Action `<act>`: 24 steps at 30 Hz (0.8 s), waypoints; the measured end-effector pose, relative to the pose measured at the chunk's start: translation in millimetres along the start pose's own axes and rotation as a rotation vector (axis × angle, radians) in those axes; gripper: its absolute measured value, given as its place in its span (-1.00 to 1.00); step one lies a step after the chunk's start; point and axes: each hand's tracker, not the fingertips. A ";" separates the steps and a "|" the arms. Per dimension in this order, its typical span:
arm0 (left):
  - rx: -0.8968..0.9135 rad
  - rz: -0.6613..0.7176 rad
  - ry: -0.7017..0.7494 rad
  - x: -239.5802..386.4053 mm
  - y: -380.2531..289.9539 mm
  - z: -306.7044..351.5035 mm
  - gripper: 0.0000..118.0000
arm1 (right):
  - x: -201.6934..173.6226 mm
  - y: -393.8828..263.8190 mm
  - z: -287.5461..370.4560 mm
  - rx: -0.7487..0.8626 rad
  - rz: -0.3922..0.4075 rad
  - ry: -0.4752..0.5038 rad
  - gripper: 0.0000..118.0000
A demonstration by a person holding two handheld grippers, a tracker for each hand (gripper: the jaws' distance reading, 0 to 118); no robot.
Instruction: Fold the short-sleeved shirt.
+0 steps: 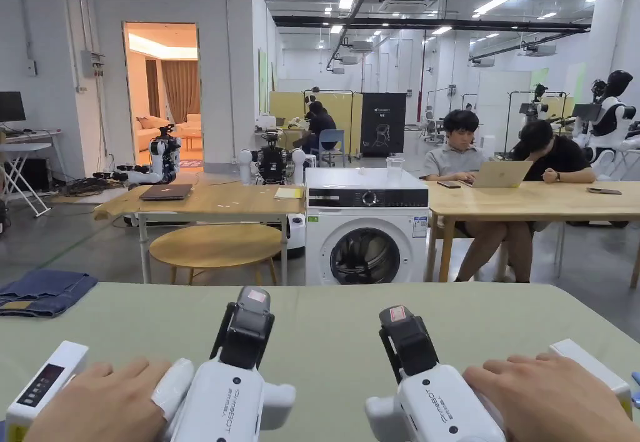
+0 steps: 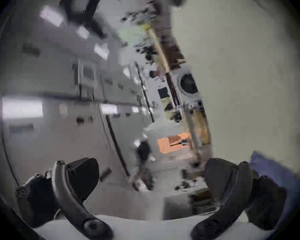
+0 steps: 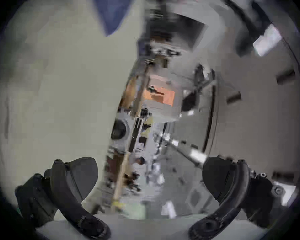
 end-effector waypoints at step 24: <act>-0.244 1.925 -0.153 -52.5 -61.3 -25.3 1.00 | 65.6 -77.0 -4.1 -0.215 -2.045 0.018 1.00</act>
